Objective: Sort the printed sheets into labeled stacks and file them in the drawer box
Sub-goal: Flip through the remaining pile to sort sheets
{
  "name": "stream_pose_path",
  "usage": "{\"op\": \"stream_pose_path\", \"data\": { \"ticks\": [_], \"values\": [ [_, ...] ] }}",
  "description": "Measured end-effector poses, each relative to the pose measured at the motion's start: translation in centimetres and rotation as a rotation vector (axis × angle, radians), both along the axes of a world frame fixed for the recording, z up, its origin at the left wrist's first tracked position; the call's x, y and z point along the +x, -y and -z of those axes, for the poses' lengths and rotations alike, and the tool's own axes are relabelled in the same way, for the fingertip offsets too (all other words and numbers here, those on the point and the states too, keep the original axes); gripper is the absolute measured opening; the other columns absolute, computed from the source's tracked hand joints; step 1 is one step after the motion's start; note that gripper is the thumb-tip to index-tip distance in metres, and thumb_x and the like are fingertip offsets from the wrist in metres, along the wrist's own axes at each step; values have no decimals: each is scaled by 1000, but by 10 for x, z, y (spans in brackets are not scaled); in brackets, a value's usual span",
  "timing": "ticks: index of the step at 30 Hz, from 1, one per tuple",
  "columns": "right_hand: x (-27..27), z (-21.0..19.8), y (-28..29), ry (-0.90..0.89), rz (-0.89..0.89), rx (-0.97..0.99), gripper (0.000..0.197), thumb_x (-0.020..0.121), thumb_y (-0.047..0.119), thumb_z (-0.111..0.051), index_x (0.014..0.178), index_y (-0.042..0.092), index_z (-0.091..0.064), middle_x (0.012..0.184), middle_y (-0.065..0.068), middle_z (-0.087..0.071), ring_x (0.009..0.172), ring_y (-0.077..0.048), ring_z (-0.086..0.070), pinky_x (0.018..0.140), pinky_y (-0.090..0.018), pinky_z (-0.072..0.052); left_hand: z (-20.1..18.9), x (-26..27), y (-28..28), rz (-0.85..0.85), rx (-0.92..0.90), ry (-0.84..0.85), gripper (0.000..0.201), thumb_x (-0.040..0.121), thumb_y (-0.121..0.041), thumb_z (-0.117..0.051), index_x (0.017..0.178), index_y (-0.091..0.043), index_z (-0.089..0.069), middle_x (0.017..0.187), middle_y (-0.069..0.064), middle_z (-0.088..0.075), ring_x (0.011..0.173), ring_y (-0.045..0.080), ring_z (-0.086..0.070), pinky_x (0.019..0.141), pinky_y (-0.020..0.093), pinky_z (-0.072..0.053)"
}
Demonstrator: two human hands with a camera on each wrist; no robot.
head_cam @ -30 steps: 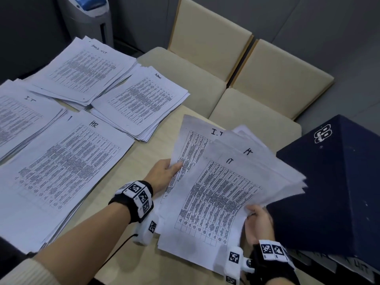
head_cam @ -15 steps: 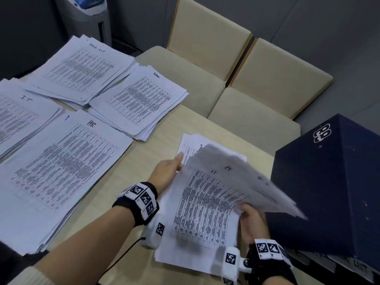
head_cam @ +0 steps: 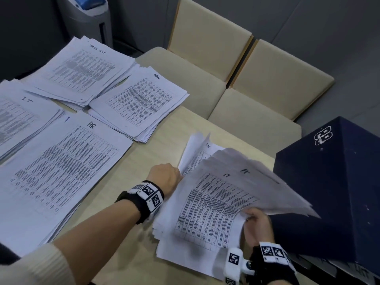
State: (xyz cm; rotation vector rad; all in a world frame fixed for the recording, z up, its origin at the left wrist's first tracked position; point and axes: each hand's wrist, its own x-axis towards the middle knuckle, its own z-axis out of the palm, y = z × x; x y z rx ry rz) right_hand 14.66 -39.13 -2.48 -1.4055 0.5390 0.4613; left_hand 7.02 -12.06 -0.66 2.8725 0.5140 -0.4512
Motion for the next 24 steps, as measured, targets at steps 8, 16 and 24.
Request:
{"op": "stream_pose_path", "data": {
  "ticks": [8,16,24],
  "values": [
    [3,4,0,-30,19,89,15,57,-3,-51,48,8,-47,47,-5,-47,45,-22,-49,53,-28,-44,7,0,-10,27,-236,284,29,102,-30,-46,77,-18,-53,75,9,-65,69,31,-61,59,35,-45],
    [9,9,9,12,15,-59,28,88,-12,-45,71,9,-53,67,-4,-53,62,-14,-50,57,-18,-45,-5,-16,-4,-213,-1445,231,54,67,20,-42,89,-14,-77,92,5,-73,83,20,-64,64,24,-46],
    [0,15,13,58,40,-18,15,78,-3,-57,73,10,-61,66,-5,-65,64,-18,-61,67,-27,-49,44,-2,14,-534,-552,206,38,84,-42,-74,103,-14,-57,94,1,-61,87,22,-60,71,29,-44]
  ]
}}
